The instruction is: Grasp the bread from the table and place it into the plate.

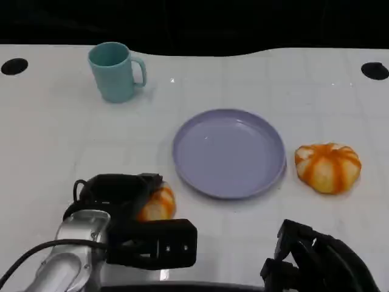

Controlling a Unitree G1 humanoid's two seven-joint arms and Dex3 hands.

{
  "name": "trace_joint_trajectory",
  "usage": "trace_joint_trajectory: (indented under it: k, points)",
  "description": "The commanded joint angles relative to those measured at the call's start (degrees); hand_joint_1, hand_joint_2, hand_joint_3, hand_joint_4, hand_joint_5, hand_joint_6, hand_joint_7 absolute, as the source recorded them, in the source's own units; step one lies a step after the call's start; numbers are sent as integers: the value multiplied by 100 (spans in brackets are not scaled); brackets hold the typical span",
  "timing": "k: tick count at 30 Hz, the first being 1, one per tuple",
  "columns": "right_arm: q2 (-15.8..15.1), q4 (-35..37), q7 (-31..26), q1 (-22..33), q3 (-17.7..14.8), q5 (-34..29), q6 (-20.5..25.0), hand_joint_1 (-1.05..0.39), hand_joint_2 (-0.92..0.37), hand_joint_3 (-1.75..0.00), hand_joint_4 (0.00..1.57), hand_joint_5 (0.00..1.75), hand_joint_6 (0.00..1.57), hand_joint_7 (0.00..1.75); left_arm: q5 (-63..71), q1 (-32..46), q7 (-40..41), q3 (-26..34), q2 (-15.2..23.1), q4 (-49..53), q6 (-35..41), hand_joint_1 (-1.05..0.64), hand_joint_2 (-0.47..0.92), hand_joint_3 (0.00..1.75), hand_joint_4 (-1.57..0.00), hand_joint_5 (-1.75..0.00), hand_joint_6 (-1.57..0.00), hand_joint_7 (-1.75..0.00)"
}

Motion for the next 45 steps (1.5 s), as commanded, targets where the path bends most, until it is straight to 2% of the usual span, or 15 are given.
trace_joint_trajectory:
  k: [1,4,6,9,15,19,20,21,22,24,27,28,30,32,45]
  points:
    - [-50,-83,32,37,-30,26,-29,-73,-92,-23,87,161,77,135,-164,-96,235,-89,23,503,-5,-42,83,1,-42,-17,-41,-4]
    - [-49,-40,91,31,-46,54,-53,-72,-92,-23,87,161,77,135,-122,-151,550,-226,98,754,-168,-38,88,1,-74,-47,-66,-6]
    - [-43,-35,97,29,-58,64,-47,-72,-92,-23,87,161,77,135,-159,-164,908,-256,122,950,-365,-35,91,4,-83,-79,-91,-9]
    - [-49,-46,99,29,-68,72,-23,-72,-92,-22,87,161,77,135,-263,-159,1472,-250,154,1238,-711,-33,92,6,-94,-97,-110,-13]
    - [-76,-56,111,33,-73,52,-37,-73,-92,-24,87,162,76,136,-192,-164,2234,-402,314,1576,-1116,-36,92,24,-83,-140,-111,-5]
    - [-88,-92,83,49,-75,33,-28,-72,-92,-24,87,163,76,138,-143,-138,2862,-471,356,1656,-1309,-33,92,24,-79,-166,-118,-8]
    - [-86,-91,90,51,-78,43,-30,-72,-92,-25,86,163,75,138,-157,-138,3018,-475,354,1697,-1367,-30,92,20,-80,-171,-99,-71]
    - [-81,-77,107,49,-84,58,-35,-71,-92,-25,86,163,75,138,-148,-144,3179,-487,347,1744,-1397,-30,92,17,-81,-173,-84,-108]
    - [-78,-70,117,49,-89,70,-33,-71,-92,-25,86,162,74,138,-142,-153,3325,-499,342,1792,-1433,-30,92,15,-82,-174,-75,-132]
    - [-80,-70,127,49,-95,89,-14,-71,-92,-25,86,162,74,138,-176,-160,3612,-490,334,1878,-1562,-30,92,12,-82,-174,-69,-150]
    - [-95,-74,132,48,-100,82,-11,-71,-92,-25,86,162,75,139,-159,-160,3934,-491,356,1933,-1700,-29,92,7,-82,-175,-76,-116]
    - [-98,-72,140,45,-102,84,-10,-71,-92,-25,86,162,74,139,-144,-150,4054,-490,373,1929,-1751,-28,92,6,-81,-175,-78,-116]
    - [-99,-78,128,43,-104,68,-10,-72,-92,-24,86,162,75,140,-150,-114,4234,-461,406,1881,-1850,-26,92,12,-80,-175,-69,-148]
    - [-96,-85,110,44,-105,57,-8,-72,-92,-24,87,163,75,141,-200,-84,4363,-412,426,1853,-1960,-23,92,16,-80,-175,-62,-167]
    - [-71,-104,54,36,-119,108,149,-74,-92,-22,87,162,75,139,-359,141,4171,-100,664,926,-1994,-18,88,14,-78,-175,-59,-175]
